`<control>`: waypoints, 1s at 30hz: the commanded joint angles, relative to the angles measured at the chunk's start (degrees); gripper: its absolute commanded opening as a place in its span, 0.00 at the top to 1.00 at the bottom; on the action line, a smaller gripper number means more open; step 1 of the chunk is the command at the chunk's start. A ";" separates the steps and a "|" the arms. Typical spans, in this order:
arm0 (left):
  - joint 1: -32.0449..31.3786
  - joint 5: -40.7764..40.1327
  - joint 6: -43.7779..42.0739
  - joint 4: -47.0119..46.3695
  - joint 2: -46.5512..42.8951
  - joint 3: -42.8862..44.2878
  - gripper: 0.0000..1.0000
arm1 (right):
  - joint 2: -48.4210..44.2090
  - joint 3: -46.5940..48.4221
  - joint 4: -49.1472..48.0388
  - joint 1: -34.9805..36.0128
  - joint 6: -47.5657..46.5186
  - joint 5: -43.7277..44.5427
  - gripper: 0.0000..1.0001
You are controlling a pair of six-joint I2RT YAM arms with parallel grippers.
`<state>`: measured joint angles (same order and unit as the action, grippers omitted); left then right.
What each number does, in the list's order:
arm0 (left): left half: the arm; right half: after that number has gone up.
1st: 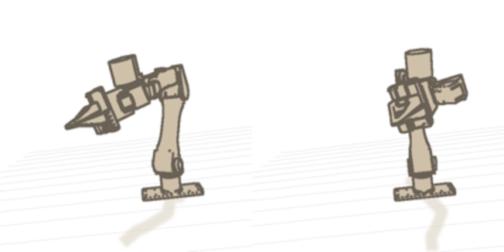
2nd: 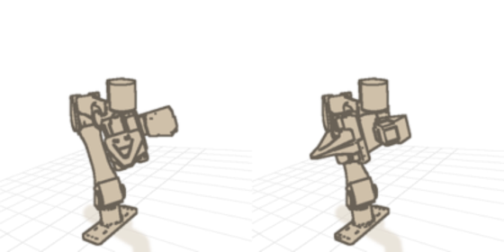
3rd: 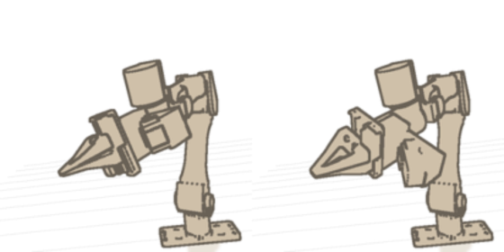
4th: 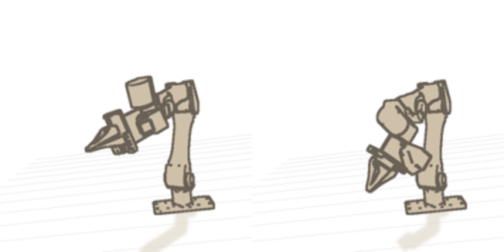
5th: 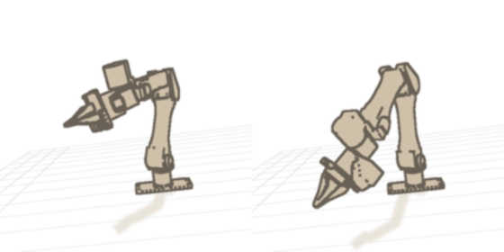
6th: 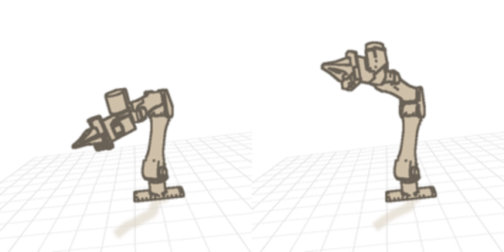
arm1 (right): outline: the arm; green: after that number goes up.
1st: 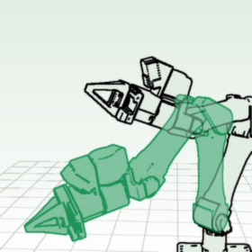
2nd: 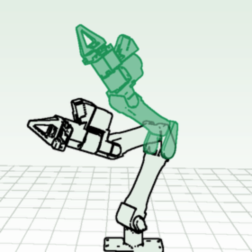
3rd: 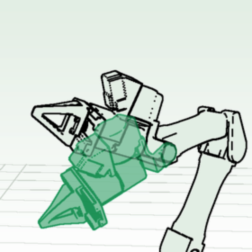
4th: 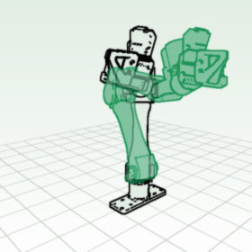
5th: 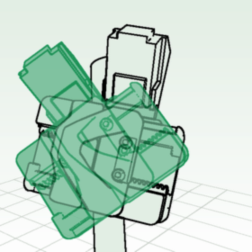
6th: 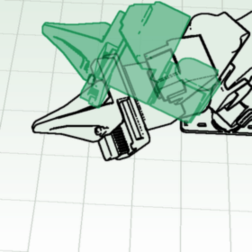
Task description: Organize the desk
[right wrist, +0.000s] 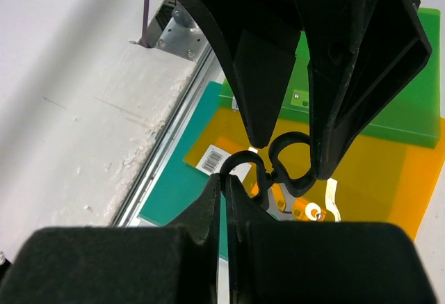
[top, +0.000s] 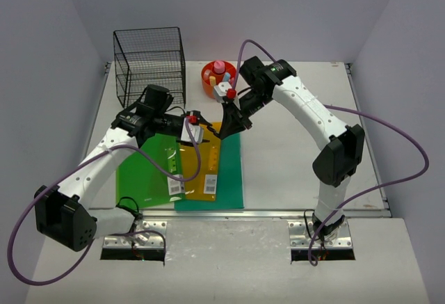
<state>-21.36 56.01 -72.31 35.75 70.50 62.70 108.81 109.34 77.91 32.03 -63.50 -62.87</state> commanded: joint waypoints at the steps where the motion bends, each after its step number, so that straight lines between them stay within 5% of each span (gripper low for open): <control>1: -0.91 3.69 -2.96 -1.53 -0.40 2.44 0.61 | -0.17 0.45 6.96 0.10 -2.04 -0.11 1.00; 4: -1.73 2.48 -2.54 -1.44 0.02 3.39 0.75 | 0.08 0.52 6.98 0.14 -2.32 -0.15 1.00; 7: -3.26 0.74 -1.12 -0.20 1.33 5.05 1.00 | 0.13 0.52 6.14 0.14 -1.84 -0.51 1.00; 11: -3.40 -0.53 6.16 -4.13 1.60 5.33 1.00 | -1.01 -0.77 1.54 -0.02 3.78 -0.89 0.93; 14: -3.47 -1.80 12.95 -8.78 0.92 4.86 1.00 | -2.67 -2.77 -7.19 -1.28 10.33 -0.66 0.55; 16: -3.33 -2.50 16.40 -10.88 0.80 4.83 1.00 | -5.60 -6.41 -17.30 -3.61 23.66 -0.63 0.29; 19: -2.24 -3.58 26.95 -17.11 1.22 4.95 1.00 | -8.95 -11.03 -39.45 -10.41 42.07 0.38 0.04; 25: 2.62 -15.75 53.29 -31.53 8.20 10.30 1.00 | -12.42 -15.89 -66.50 -24.52 73.00 6.56 0.01; 30: 6.41 -30.36 62.89 -27.68 21.73 30.33 1.00 | -13.54 -18.14 -67.63 -29.04 75.84 7.64 0.01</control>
<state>-17.95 39.90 -23.71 12.01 83.97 77.90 98.60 92.41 19.73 3.92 1.62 -56.46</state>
